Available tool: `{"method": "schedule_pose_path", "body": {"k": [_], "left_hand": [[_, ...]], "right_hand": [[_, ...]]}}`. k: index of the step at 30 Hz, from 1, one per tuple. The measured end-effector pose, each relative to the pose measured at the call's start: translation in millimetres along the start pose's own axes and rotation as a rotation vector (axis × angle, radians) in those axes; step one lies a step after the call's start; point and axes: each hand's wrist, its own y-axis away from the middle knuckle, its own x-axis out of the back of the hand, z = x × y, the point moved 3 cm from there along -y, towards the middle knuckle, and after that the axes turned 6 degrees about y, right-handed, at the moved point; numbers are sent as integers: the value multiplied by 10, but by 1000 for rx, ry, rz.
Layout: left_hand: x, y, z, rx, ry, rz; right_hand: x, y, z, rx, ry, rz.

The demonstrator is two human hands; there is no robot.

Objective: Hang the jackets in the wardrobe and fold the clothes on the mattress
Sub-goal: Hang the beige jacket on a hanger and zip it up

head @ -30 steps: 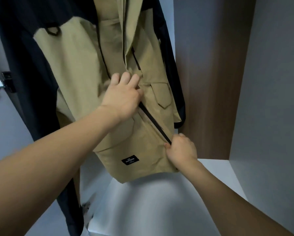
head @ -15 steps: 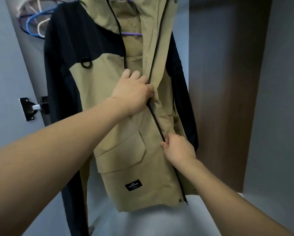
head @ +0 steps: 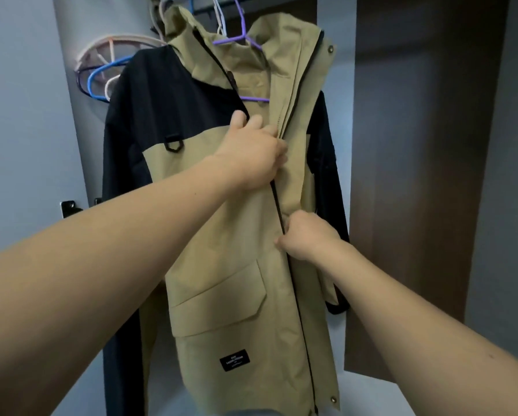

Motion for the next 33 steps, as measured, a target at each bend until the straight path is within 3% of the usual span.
{"method": "schedule_pose_path", "body": {"k": [5, 10, 13, 17, 19, 21, 25, 28, 30, 32, 33], "left_hand": [[-6, -201, -16, -90, -37, 37], [298, -543, -347, 17, -122, 196], [443, -692, -499, -1, -149, 279], [652, -861, -594, -186, -135, 238], [789, -966, -720, -215, -159, 235], [906, -1094, -887, -168, -198, 271], [1113, -1359, -1271, 87, -157, 314], [1119, -1502, -1316, 172, -80, 226], [1047, -1514, -1294, 228, 107, 117], [986, -1463, -1352, 254, 212, 81], [984, -1414, -1414, 260, 220, 70]], "right_hand": [[452, -240, -195, 90, -99, 249], [440, -377, -205, 93, 55, 17], [649, -507, -223, 77, 18, -100], [1269, -744, -398, 57, -169, 261], [1435, -820, -511, 79, -144, 283], [1440, -862, -575, 87, -103, 187], [1329, -886, -597, 75, 2, 46], [1362, -872, -622, 61, 99, -9], [1401, -893, -634, 35, 166, -71], [1516, -930, -626, 27, 125, -2], [1628, -959, -615, 24, 75, 118]]}}
